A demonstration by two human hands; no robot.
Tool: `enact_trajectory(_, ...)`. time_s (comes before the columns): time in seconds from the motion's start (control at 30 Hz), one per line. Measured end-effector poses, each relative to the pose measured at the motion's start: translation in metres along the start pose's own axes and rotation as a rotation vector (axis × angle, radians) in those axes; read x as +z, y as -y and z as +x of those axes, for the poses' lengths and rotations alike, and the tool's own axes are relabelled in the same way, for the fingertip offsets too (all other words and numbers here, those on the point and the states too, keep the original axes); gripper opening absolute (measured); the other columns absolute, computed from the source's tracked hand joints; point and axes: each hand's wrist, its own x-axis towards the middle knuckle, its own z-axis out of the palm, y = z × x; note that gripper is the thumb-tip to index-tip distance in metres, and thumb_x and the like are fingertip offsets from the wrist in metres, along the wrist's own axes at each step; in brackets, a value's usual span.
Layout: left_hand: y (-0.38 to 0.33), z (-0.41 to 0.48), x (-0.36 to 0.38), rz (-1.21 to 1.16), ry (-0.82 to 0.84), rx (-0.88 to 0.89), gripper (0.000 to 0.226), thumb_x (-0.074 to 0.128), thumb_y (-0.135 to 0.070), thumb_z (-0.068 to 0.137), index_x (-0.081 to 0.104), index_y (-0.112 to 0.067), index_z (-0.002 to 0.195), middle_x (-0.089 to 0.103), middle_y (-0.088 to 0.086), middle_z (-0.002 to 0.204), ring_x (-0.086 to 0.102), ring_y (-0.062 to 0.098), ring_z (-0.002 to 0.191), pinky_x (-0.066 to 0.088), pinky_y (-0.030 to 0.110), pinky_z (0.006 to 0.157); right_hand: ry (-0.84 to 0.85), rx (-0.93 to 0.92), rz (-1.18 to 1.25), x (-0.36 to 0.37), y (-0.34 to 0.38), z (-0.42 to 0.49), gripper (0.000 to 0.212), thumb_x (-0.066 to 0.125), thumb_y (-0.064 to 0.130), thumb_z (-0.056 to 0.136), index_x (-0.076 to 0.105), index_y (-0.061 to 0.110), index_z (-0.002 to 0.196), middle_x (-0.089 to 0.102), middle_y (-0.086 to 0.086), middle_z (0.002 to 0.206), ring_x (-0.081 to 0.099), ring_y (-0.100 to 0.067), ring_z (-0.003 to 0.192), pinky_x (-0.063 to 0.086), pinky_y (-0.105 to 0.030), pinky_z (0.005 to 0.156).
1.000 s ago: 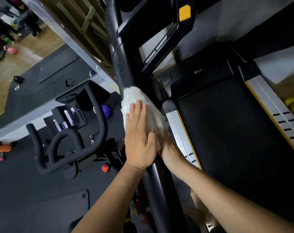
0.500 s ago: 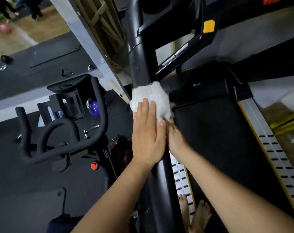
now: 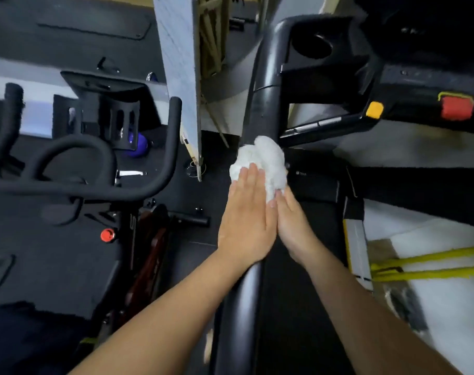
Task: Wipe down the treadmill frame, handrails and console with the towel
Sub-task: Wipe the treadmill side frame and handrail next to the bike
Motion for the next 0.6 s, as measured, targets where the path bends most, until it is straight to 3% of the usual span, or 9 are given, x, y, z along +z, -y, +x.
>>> enact_trajectory(0.13,0.001,-0.023,0.009,0.157,-0.002,0.026,0.061,0.019,-0.033,0.101,0.024,-0.003,0.154,0.016,0.02,0.163,0.01,0.037,0.151,0.018,0.051,0.12,0.004,0.003,-0.146,-0.017,0.006,-0.031,0.034,0.045,0.008,0.101,0.059,0.024,0.127,0.07,0.005,0.112,0.065,0.003,0.096,0.05,-0.015,0.08)
enact_trajectory(0.17,-0.001,-0.037,0.008,0.142,0.021,0.02,0.061,0.016,-0.032,0.101,0.021,-0.002,0.154,0.013,0.02,0.163,0.007,0.037,0.151,0.017,0.051,0.121,0.015,-0.028,-0.196,-0.017,0.01,-0.035,0.039,0.046,0.005,0.099,0.058,0.023,0.131,0.068,0.007,0.118,0.063,0.006,0.099,0.048,-0.01,0.08)
enact_trajectory(0.23,0.001,-0.056,0.01,0.118,0.016,0.03,0.06,0.008,-0.027,0.103,0.023,0.005,0.151,0.018,0.027,0.16,0.008,0.039,0.151,0.019,0.051,0.12,0.061,-0.097,-0.363,-0.012,0.017,-0.036,0.05,0.047,0.007,0.099,0.045,0.036,0.14,0.044,0.017,0.144,0.045,0.009,0.122,0.036,0.001,0.09)
enact_trajectory(0.3,0.007,-0.045,0.012,0.023,-0.029,0.012,0.061,0.003,-0.022,0.104,0.031,0.01,0.147,0.029,0.033,0.153,0.017,0.042,0.149,0.022,0.053,0.119,0.117,-0.126,-0.505,-0.002,0.023,-0.02,0.051,0.042,0.014,0.102,0.034,0.042,0.143,0.029,0.019,0.151,0.032,0.008,0.13,0.026,0.005,0.093)
enact_trajectory(0.37,0.014,-0.015,0.01,-0.231,-0.085,-0.104,0.052,0.019,-0.02,0.105,0.03,0.006,0.148,0.031,0.028,0.155,0.023,0.038,0.148,0.024,0.05,0.12,0.113,-0.134,-0.572,0.004,0.03,0.005,0.047,0.038,0.024,0.103,0.034,0.041,0.146,0.037,0.009,0.153,0.039,-0.003,0.133,0.032,-0.012,0.107)
enact_trajectory(0.43,0.024,0.013,-0.001,-0.473,-0.025,-0.245,0.056,0.029,-0.025,0.104,0.021,-0.005,0.155,0.019,0.014,0.163,0.015,0.028,0.151,0.02,0.043,0.122,0.065,-0.133,-0.615,0.008,0.039,0.027,0.049,0.037,0.034,0.098,0.035,0.044,0.145,0.047,0.005,0.147,0.047,-0.012,0.13,0.038,-0.036,0.111)
enact_trajectory(0.53,0.024,0.015,-0.004,-0.535,-0.034,-0.256,0.055,0.027,-0.026,0.106,0.018,-0.005,0.155,0.016,0.015,0.163,0.014,0.026,0.151,0.016,0.038,0.122,0.005,-0.144,-0.709,0.012,0.041,0.031,0.048,0.036,0.036,0.097,0.036,0.048,0.144,0.044,0.004,0.147,0.049,-0.013,0.127,0.042,-0.042,0.107)
enact_trajectory(0.6,0.02,-0.009,-0.003,-0.527,-0.047,-0.222,0.063,0.015,-0.036,0.103,0.018,0.0,0.154,0.017,0.02,0.162,0.014,0.03,0.15,0.015,0.039,0.123,-0.022,-0.218,-0.843,0.01,0.039,0.01,0.045,0.039,0.034,0.099,0.041,0.046,0.142,0.02,0.003,0.159,0.04,-0.011,0.134,0.039,-0.041,0.11)
